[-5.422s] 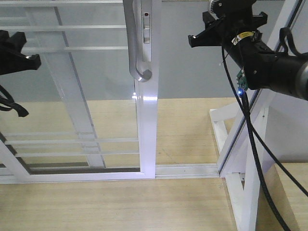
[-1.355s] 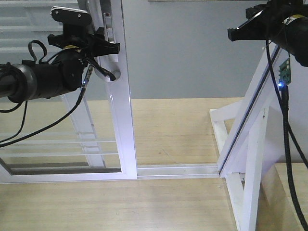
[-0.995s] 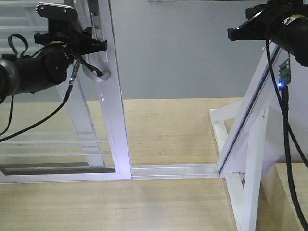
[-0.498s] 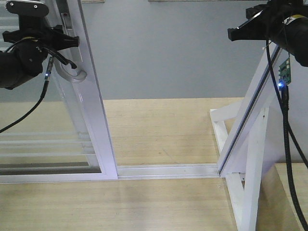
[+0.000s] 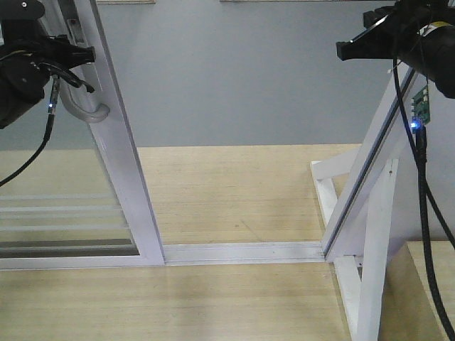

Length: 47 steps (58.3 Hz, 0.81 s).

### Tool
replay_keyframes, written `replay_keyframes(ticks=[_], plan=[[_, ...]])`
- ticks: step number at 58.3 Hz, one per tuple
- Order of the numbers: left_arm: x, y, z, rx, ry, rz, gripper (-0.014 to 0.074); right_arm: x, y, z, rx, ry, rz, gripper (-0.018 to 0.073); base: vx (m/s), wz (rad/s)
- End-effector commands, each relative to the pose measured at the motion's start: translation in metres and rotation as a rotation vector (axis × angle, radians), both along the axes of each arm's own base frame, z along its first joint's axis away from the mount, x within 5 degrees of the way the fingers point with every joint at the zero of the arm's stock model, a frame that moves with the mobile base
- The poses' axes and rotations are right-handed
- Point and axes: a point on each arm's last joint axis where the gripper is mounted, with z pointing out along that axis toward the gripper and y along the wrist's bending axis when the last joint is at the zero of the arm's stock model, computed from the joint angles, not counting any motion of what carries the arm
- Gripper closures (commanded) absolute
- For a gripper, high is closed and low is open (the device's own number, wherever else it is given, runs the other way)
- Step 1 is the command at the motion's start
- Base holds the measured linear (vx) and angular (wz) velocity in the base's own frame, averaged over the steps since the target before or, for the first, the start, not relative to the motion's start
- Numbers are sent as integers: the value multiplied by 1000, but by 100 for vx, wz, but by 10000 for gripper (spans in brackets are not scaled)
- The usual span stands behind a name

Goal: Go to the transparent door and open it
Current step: 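Slide the door away from the frame with the left gripper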

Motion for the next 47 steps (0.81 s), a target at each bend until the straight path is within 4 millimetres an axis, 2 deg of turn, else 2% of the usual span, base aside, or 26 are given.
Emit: replay_keyframes(ticks=[1, 23, 35, 47], plan=[[-18, -6, 83, 101, -271, -11, 329, -6, -5, 33, 2, -146, -27, 562, 0, 0], [-34, 6, 92, 56, -185, -19, 350, -6, -5, 33, 21, -144, -31, 562, 0, 0], [-69, 22, 81, 88, -193, 62, 350, -6, -4, 33, 41, -136, -32, 562, 0, -1], [-109, 32, 78, 106, -198, 90, 369, -6, -4, 32, 56, -123, -31, 562, 0, 0]])
